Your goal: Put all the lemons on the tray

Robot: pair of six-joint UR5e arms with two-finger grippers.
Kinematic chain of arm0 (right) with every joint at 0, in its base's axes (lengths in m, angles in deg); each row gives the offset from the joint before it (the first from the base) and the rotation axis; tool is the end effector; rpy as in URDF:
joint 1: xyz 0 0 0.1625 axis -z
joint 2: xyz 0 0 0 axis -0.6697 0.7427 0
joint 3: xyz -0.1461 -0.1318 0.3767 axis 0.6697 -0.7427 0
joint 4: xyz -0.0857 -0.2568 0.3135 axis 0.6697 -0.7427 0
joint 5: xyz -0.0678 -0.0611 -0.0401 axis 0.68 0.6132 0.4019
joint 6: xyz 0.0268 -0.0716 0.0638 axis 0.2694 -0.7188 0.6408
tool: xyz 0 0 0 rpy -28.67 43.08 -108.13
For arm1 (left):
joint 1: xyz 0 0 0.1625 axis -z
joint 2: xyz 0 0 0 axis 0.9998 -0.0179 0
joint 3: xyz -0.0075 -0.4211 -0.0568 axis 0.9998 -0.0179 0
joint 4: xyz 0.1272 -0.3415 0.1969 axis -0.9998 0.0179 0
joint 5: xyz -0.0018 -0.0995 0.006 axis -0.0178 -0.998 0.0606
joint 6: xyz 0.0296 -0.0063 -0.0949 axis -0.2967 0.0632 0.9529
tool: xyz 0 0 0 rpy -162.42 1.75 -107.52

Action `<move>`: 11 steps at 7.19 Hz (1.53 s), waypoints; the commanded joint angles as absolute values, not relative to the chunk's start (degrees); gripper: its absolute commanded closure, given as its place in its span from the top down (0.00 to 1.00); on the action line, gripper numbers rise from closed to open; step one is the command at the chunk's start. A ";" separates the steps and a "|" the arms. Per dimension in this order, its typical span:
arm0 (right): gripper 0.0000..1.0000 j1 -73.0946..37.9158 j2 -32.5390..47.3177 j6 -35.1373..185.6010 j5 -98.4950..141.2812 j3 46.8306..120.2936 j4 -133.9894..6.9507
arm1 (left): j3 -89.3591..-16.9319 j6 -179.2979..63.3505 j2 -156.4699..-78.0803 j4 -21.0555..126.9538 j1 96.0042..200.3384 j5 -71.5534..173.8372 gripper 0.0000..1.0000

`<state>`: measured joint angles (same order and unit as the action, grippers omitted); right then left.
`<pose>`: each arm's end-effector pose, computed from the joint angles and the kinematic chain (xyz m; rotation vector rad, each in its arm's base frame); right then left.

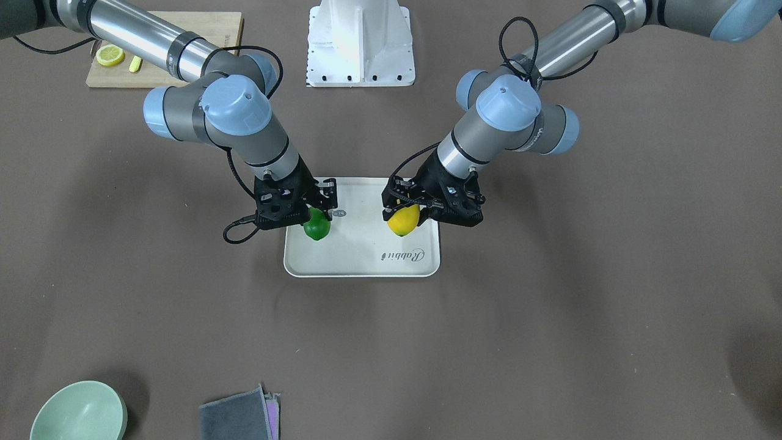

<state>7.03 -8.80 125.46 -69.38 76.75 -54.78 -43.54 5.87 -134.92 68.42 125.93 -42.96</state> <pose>-0.5322 -0.4865 0.2658 0.1209 -1.0029 -0.0101 0.5208 -0.5048 0.2494 0.1387 1.2560 -0.1102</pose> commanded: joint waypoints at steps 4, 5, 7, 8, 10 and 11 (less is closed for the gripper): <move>1.00 4.08 -9.33 126.85 -71.41 80.82 -55.59 | -41.54 5.52 -134.77 68.59 120.36 -34.67 0.00; 1.00 2.42 -8.98 126.85 -74.03 81.27 -55.50 | -41.80 5.34 -134.94 68.59 120.00 -33.77 0.30; 1.00 -1.01 -6.71 125.71 -76.42 83.54 -55.59 | -42.77 4.20 -134.86 68.42 121.31 -34.02 0.98; 1.00 -3.72 -4.61 123.53 -78.09 85.30 -55.50 | -43.29 3.50 -134.77 68.50 123.06 -34.55 0.98; 1.00 -10.65 8.77 103.49 -78.46 93.00 -54.72 | -47.58 2.09 -133.46 65.72 128.49 -37.78 0.98; 1.00 -15.83 11.99 92.94 -80.20 92.35 -55.41 | -49.17 -0.78 -132.41 63.69 131.22 -38.59 0.98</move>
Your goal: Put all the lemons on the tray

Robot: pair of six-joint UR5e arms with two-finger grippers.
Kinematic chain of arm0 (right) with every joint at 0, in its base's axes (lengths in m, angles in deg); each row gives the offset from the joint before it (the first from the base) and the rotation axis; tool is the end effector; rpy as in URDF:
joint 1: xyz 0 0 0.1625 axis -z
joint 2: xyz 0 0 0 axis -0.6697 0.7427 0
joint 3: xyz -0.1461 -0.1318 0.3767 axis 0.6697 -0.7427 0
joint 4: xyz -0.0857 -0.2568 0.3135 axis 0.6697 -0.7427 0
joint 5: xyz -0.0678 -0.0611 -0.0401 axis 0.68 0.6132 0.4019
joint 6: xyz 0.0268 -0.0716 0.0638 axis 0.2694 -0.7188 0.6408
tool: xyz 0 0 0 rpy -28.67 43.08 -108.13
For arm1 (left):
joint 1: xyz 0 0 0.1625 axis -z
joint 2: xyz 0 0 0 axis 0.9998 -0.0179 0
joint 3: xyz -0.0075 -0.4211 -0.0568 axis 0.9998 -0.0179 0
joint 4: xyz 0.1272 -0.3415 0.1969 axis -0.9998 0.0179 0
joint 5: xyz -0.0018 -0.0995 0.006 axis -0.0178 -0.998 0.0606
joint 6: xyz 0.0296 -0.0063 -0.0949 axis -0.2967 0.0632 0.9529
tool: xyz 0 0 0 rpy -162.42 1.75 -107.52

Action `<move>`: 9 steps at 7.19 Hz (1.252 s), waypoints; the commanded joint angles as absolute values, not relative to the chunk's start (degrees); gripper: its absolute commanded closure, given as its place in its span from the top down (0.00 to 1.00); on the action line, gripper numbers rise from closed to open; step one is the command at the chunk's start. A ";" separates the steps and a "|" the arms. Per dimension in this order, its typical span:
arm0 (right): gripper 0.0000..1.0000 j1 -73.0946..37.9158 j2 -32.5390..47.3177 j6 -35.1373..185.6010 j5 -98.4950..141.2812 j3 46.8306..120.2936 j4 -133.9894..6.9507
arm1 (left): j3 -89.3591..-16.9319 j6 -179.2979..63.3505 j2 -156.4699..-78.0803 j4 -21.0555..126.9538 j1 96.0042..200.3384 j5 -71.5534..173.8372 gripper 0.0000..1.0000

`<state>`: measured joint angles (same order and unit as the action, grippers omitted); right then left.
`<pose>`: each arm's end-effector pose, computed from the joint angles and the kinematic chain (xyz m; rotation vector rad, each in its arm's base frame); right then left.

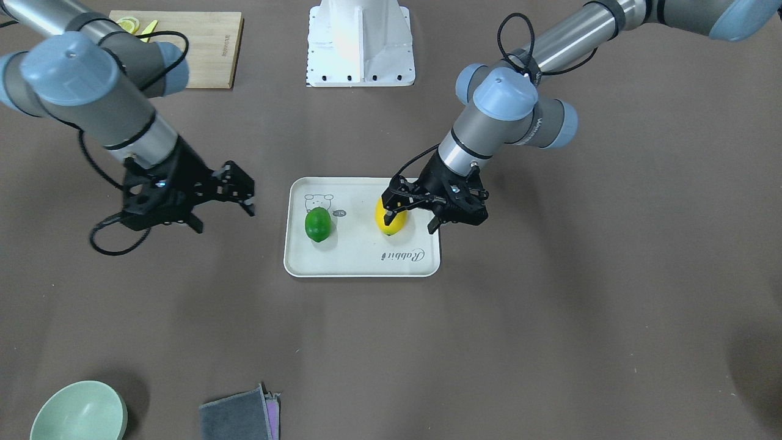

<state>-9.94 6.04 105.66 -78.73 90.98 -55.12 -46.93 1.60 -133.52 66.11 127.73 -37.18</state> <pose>-0.3169 -0.5334 0.3201 0.3067 -1.0048 -0.1290 0.4903 -0.5212 0.2458 0.2844 1.2121 -0.1375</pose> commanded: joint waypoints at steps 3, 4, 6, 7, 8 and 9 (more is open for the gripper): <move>1.00 -24.13 18.96 88.70 -85.22 89.37 -55.32 | -53.67 -19.52 -120.48 64.28 139.38 -39.19 0.98; 1.00 -26.66 18.97 88.70 -85.31 86.75 -55.15 | -54.80 -19.36 -118.88 64.55 143.95 -40.43 0.98; 1.00 -33.68 23.68 83.30 -91.17 84.17 -55.76 | -54.37 -23.54 -113.88 62.55 150.54 -45.58 0.98; 1.00 -36.76 25.02 76.90 -91.20 82.08 -57.85 | -54.46 -30.19 -112.29 56.09 158.16 -57.55 0.98; 1.00 -39.75 26.25 66.31 -91.20 79.89 -60.66 | -54.81 -41.91 -110.44 51.94 164.15 -59.84 0.98; 1.00 -43.26 27.66 58.46 -91.29 79.86 -65.04 | -53.59 -52.91 -107.21 50.50 167.95 -59.86 0.98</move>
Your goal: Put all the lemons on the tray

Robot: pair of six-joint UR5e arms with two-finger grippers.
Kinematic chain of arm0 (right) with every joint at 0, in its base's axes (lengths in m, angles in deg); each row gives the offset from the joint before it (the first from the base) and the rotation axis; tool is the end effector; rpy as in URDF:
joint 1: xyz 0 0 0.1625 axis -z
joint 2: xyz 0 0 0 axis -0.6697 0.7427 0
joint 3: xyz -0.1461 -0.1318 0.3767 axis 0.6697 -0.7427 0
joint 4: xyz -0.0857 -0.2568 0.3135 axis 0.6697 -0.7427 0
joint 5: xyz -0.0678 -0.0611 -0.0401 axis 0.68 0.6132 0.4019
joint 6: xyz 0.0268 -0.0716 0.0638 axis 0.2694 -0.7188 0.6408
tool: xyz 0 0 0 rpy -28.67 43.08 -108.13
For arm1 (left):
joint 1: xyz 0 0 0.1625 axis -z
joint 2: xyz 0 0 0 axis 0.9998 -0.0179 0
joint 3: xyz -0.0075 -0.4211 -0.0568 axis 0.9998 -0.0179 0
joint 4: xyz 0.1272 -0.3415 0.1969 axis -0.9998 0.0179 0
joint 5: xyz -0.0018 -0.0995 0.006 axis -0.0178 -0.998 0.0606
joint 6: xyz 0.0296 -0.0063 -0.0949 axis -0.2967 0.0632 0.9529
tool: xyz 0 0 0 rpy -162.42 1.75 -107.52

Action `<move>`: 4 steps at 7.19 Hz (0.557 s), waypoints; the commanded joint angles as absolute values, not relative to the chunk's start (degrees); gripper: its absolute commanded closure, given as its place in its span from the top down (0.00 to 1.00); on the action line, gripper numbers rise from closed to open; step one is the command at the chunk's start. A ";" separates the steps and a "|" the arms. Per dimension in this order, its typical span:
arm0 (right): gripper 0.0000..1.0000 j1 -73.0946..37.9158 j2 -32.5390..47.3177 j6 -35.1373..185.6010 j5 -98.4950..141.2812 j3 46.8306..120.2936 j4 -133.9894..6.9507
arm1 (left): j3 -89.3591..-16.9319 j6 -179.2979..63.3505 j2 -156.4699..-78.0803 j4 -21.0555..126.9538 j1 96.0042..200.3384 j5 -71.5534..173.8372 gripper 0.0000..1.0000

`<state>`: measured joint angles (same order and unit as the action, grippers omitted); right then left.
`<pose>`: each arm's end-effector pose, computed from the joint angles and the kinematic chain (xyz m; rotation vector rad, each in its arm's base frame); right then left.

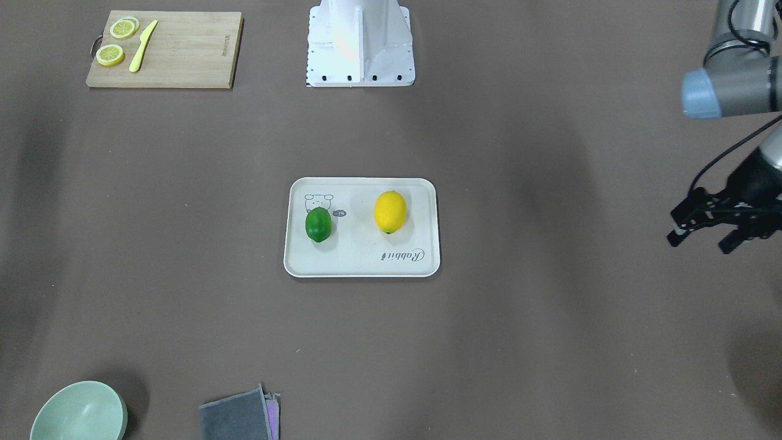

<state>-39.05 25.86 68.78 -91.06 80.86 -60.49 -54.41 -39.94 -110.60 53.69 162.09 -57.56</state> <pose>-0.0191 -0.5246 0.6092 0.1671 -0.8256 -0.1073 0.1078 -0.5928 0.4637 0.3578 0.9011 0.0031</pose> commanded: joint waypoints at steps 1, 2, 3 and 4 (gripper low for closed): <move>1.00 -45.82 27.84 55.60 -91.72 79.78 -69.43 | -53.15 -57.45 -107.09 45.70 171.64 -59.95 0.98; 1.00 -47.85 27.24 54.70 -91.73 79.95 -75.05 | -52.88 -62.55 -106.65 41.65 174.20 -59.86 0.98; 1.00 -48.22 27.32 53.64 -91.90 80.21 -77.45 | -52.88 -67.38 -105.34 37.17 176.67 -60.12 0.98; 1.00 -48.22 27.67 53.55 -91.82 80.30 -77.56 | -52.97 -68.47 -102.89 35.91 177.13 -60.30 0.98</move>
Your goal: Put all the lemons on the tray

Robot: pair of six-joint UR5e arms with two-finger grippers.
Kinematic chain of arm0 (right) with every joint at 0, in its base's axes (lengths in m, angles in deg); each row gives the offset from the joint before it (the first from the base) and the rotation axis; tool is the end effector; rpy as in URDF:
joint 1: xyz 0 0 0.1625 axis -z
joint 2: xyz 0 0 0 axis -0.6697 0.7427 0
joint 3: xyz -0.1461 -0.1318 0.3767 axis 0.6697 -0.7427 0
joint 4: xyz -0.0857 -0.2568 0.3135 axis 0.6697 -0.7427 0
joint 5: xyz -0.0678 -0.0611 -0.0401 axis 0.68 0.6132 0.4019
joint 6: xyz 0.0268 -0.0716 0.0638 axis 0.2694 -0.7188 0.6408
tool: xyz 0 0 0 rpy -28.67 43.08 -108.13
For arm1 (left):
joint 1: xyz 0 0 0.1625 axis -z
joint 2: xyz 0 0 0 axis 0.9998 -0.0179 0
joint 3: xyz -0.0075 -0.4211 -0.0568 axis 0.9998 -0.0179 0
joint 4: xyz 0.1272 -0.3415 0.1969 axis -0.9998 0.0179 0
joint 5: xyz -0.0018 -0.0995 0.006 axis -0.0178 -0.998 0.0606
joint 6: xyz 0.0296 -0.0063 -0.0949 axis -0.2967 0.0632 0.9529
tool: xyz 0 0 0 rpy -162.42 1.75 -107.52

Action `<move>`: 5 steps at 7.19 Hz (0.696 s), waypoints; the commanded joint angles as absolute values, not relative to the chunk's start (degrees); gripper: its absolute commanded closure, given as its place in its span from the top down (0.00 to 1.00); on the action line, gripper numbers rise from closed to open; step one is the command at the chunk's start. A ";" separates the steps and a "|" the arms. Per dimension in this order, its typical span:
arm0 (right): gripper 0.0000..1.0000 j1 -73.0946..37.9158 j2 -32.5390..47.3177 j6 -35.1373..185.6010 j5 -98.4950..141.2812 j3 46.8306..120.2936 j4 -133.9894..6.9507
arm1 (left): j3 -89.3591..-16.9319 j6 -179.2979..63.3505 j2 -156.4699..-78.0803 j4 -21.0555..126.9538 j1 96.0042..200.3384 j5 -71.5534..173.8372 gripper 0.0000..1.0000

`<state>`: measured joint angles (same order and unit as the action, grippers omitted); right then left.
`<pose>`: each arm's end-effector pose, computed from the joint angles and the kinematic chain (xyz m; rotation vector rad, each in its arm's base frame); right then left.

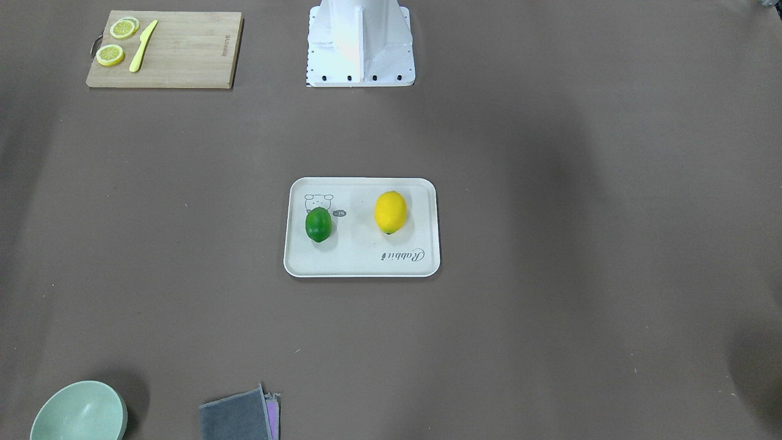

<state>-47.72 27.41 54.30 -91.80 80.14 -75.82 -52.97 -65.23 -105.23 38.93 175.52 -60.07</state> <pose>0.0594 -0.4941 0.6576 0.0395 -0.8060 -0.0813 -0.0317 -0.5659 0.5604 0.2709 0.7666 0.0678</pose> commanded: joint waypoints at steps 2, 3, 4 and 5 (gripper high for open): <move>1.00 -48.40 27.93 53.63 -91.73 80.65 -77.56 | -53.06 -67.96 -99.98 36.42 177.04 -60.48 0.98; 1.00 -48.40 27.76 54.33 -91.64 80.74 -77.56 | -52.97 -67.70 -99.62 36.51 177.04 -60.48 0.98; 1.00 -48.40 27.50 54.34 -91.38 80.83 -77.56 | -53.23 -67.61 -99.01 36.51 177.04 -60.48 0.98; 1.00 -48.31 27.15 54.42 -91.11 80.83 -77.65 | -53.75 -67.69 -98.48 36.43 177.30 -60.57 0.98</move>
<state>-48.36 27.53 54.26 -91.43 80.77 -77.58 -53.28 -67.70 -99.23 36.48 177.12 -60.50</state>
